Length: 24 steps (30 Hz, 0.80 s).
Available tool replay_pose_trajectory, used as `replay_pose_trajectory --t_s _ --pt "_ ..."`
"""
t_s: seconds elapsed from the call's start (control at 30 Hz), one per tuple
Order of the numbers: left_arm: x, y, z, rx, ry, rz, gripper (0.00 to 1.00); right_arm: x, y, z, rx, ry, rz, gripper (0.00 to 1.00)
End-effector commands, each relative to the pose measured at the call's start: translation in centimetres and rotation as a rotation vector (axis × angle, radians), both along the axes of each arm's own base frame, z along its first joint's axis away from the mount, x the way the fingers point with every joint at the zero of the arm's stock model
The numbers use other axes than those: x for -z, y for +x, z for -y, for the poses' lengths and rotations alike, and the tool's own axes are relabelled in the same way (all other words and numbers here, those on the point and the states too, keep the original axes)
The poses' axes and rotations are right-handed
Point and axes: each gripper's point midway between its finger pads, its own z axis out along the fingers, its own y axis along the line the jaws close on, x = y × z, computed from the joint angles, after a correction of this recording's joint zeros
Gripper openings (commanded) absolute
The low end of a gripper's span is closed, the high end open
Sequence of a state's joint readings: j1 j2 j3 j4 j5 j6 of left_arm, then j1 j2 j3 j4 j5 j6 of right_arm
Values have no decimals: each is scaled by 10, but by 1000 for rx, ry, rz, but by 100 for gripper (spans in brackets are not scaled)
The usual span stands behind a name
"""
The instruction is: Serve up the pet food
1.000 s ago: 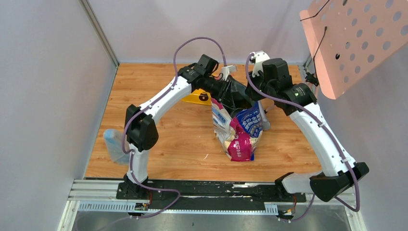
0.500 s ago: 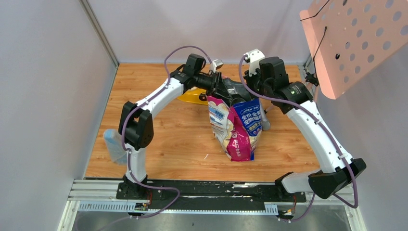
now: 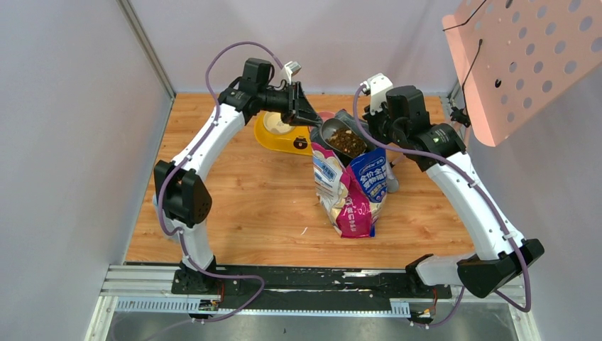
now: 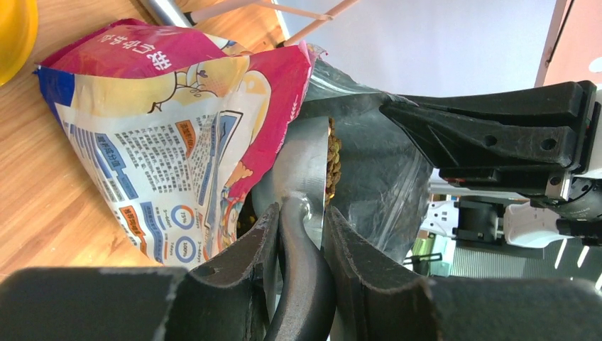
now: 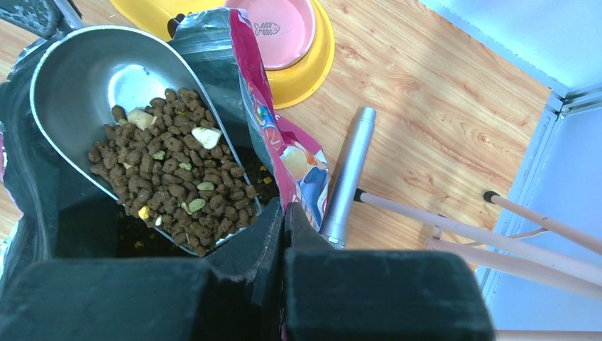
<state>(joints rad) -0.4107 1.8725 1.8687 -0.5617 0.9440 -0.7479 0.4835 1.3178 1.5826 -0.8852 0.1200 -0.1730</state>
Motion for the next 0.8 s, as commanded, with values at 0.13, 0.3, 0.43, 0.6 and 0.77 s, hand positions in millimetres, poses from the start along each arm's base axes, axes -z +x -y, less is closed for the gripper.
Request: replay_pose_trajectory --t_s 0.13,0.3,0.43,0.6,0.77 --pt "-43 -5 -34 -24 -84 107 0 -59 11 4 6 33 210 0" --pt "-53 -10 -39 -34 -11 274 0 -59 10 4 5 35 213 0" --pt "-56 -12 -37 -29 61 389 0 -58 7 5 3 39 222 0" --pt "-53 -22 -21 3 133 446 0 -56 6 6 -1 37 226 0" --pt "-49 -21 -20 6 127 401 0 -57 5 7 0 39 229 0"
